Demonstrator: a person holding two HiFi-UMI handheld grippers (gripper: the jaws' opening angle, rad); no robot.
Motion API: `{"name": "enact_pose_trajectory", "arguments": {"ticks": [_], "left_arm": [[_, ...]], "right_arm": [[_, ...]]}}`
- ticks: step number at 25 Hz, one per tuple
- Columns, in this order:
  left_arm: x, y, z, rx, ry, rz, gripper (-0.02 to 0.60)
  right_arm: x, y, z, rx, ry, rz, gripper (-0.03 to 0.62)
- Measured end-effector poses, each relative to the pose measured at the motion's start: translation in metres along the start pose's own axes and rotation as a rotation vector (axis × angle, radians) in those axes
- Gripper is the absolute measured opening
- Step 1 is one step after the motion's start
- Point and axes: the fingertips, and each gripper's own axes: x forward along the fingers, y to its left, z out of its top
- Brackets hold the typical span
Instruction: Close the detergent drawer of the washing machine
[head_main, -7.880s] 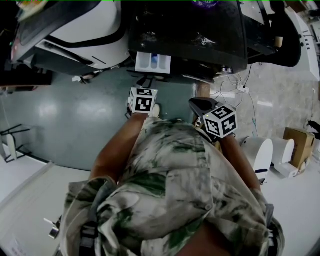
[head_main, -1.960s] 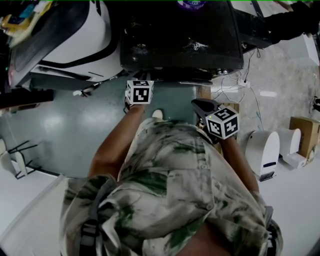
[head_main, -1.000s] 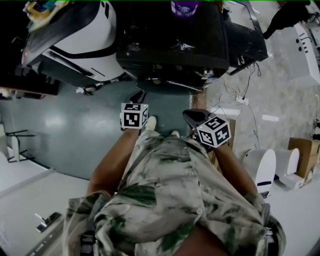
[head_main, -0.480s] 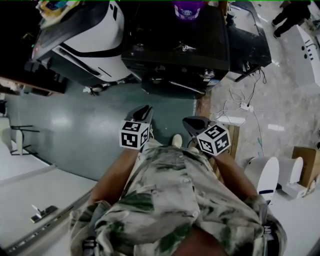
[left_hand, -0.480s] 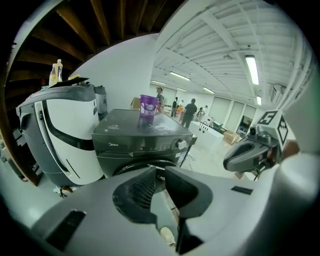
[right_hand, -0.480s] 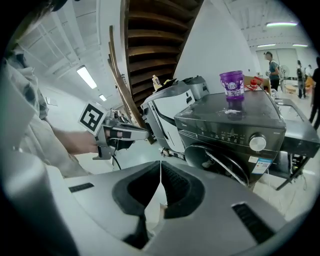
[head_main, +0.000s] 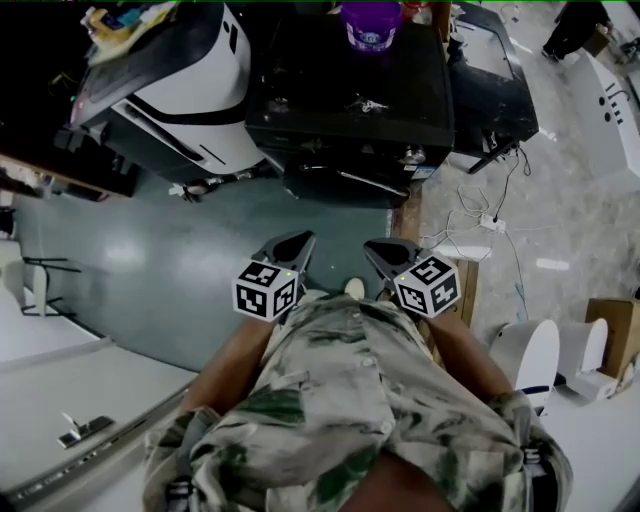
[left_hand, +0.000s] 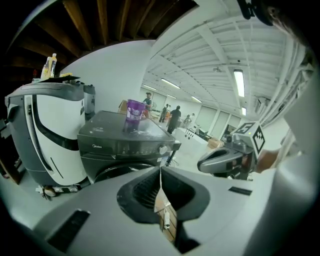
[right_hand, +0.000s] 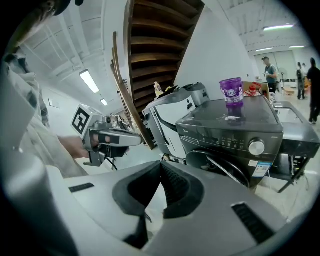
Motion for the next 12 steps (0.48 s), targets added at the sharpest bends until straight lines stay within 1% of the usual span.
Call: {"name": "enact_pose_trajectory", "arguments": {"ticks": [12], "left_arm": [[-0.017,0.007,-0.009,-0.028,-0.003,-0.001,0.026]], "right_arm": [[0.007,0.018,0.01,-0.036,0.001,0.018,0.021]]}}
